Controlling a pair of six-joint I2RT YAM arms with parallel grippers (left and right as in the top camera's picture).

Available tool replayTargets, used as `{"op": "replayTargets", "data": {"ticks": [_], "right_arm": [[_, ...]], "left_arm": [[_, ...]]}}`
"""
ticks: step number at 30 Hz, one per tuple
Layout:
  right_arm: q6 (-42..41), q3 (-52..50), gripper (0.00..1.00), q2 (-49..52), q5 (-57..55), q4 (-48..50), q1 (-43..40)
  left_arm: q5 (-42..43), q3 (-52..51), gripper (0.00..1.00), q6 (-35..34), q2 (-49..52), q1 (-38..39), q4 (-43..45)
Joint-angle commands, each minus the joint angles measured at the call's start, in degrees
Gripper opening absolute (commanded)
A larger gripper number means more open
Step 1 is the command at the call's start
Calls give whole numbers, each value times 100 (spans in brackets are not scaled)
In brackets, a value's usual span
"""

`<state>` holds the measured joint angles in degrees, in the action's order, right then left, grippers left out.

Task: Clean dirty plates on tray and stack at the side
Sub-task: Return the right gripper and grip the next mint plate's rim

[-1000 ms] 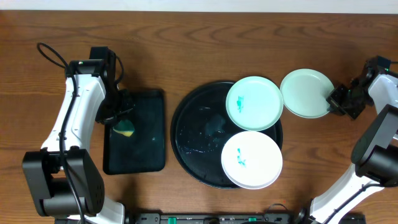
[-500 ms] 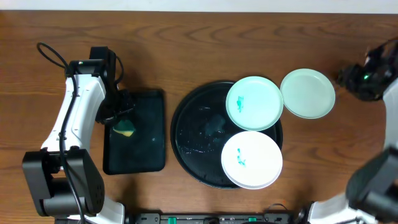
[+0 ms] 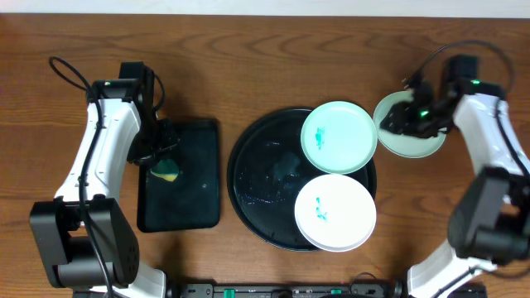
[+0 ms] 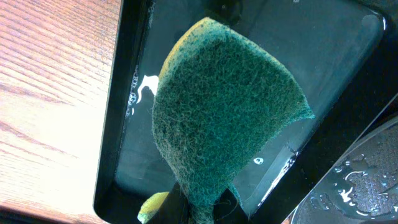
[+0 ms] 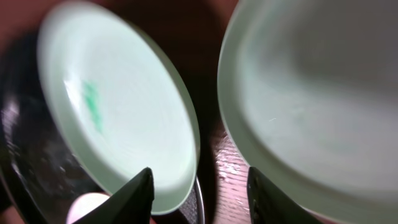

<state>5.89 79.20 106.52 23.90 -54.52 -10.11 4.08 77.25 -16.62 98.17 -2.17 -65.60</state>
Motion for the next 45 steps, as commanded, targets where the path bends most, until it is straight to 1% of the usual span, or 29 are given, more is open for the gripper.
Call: {"op": "replayTargets", "data": {"ticks": [1,6,9,12,15,18,19,23,35,39,45], "right_arm": [[151,-37,45,452,208,118,282],[50,-37,45,612,208,444,601],[-151,-35,41,590,208,640,752],[-284,-35,33,590,205,756,826],[-352,-35,28,590,177,785,839],[-415,-35,17,601,138,772,839],[-424,-35,16,605,120,767,839],[-437,-37,17,612,98,767,839],[-546,-179,15,612,-59,1110,1134],[-861,-219,13,612,-295,1279,1226],[-1062,-249,12,612,-566,1386,1233]], "left_arm": [[-92,-55,8,52,52,-15,-52],[-92,-55,8,52,52,-15,-79],[-92,-55,8,52,52,-15,-74],[-90,-55,7,52,52,-15,-68],[-92,-55,7,52,52,-15,-52],[-92,-55,7,52,52,-15,-48],[-92,-55,7,52,52,-15,-48],[-92,-55,7,52,52,-15,-50],[-92,-55,7,52,52,-15,-57],[-92,-55,7,52,52,-15,-72],[-92,-55,7,55,52,-15,-105]]}}
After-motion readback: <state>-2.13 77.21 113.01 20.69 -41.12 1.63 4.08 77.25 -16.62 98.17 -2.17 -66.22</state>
